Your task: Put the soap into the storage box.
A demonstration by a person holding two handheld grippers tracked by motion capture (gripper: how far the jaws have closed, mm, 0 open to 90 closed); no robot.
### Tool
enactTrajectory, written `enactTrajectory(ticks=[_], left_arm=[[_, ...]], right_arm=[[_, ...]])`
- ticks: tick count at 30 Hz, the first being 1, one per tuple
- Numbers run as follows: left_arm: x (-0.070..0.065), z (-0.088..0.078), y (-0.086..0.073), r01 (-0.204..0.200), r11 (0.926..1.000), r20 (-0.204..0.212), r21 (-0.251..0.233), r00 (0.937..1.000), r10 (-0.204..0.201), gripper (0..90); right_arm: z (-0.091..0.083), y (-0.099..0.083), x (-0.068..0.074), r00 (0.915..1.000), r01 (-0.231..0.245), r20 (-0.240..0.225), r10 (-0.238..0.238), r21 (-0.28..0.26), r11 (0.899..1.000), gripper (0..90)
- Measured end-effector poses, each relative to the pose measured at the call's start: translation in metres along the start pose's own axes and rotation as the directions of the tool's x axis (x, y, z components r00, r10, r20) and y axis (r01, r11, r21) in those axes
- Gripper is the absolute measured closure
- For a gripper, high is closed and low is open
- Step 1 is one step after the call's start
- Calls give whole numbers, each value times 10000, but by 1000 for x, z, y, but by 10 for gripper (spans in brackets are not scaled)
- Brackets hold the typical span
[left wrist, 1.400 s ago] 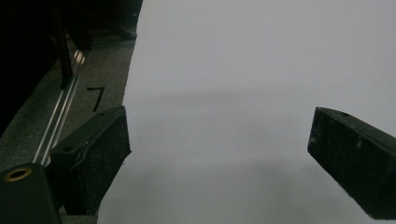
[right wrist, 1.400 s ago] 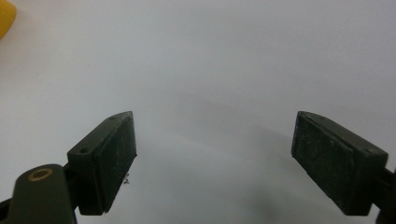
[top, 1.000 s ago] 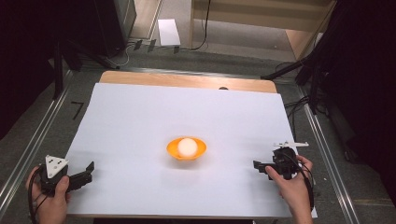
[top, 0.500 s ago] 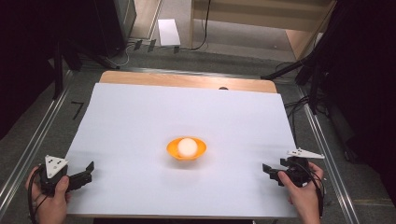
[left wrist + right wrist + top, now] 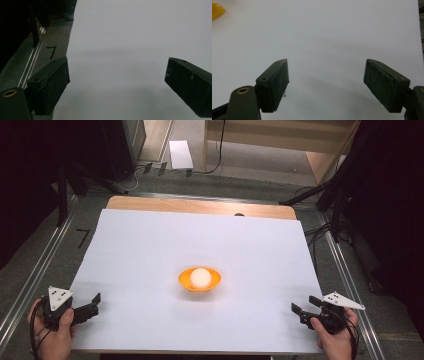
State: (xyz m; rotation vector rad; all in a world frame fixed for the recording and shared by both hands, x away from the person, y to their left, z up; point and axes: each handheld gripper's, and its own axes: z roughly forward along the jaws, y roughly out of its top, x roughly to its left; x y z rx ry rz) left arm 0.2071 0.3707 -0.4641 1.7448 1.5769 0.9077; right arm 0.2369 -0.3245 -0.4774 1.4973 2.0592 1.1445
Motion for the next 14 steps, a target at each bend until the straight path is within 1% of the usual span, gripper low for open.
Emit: enactTrajectory(ticks=[1,4,8,10,12,14], left_arm=[[0,0,0,-18,10000,2,-2,10000,18,63],[0,0,0,-15,10000,12,-21,10000,15,63],[0,0,0,0,10000,29,23,10000,0,63],[0,0,0,11,10000,51,15,10000,-11,63],[1,0,0,11,10000,71,3,10000,-11,63],[1,0,0,10,10000,84,5,10000,-10,63]], right_arm=[[-1,-2,-1,10000,-9,-12,9,-38,10000,212],[-2,-8,-5,9997,-110,-243,103,-259,9996,225],[0,-11,-5,9997,-60,-254,52,-331,9994,225],[1,-11,-5,9998,-33,-185,27,-307,9995,225],[2,-11,-6,9997,-99,-221,93,-261,9996,221],[1,-11,-7,9994,-237,-261,227,-377,9990,222]])
